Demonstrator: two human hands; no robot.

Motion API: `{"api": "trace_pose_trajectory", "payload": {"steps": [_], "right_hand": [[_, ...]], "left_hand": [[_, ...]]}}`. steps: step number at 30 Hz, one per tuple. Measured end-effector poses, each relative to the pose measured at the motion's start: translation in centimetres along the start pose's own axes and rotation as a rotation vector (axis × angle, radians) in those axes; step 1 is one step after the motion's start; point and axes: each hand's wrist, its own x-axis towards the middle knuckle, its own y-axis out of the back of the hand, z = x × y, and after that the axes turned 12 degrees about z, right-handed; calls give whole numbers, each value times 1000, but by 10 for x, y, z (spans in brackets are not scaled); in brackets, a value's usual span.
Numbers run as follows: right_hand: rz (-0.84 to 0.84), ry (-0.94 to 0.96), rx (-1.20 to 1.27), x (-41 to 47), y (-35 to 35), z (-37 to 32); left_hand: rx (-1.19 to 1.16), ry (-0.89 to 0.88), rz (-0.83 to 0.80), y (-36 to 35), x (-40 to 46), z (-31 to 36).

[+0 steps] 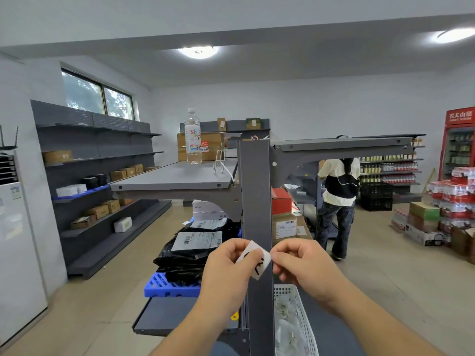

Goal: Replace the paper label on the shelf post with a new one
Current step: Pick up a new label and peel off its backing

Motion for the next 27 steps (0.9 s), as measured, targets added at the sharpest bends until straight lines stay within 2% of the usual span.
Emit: {"api": "trace_pose_trajectory", "payload": {"steps": [27], "right_hand": [[4, 8, -15, 1, -2, 3]], "left_hand": [[21, -14, -18, -1, 1, -7]]}}
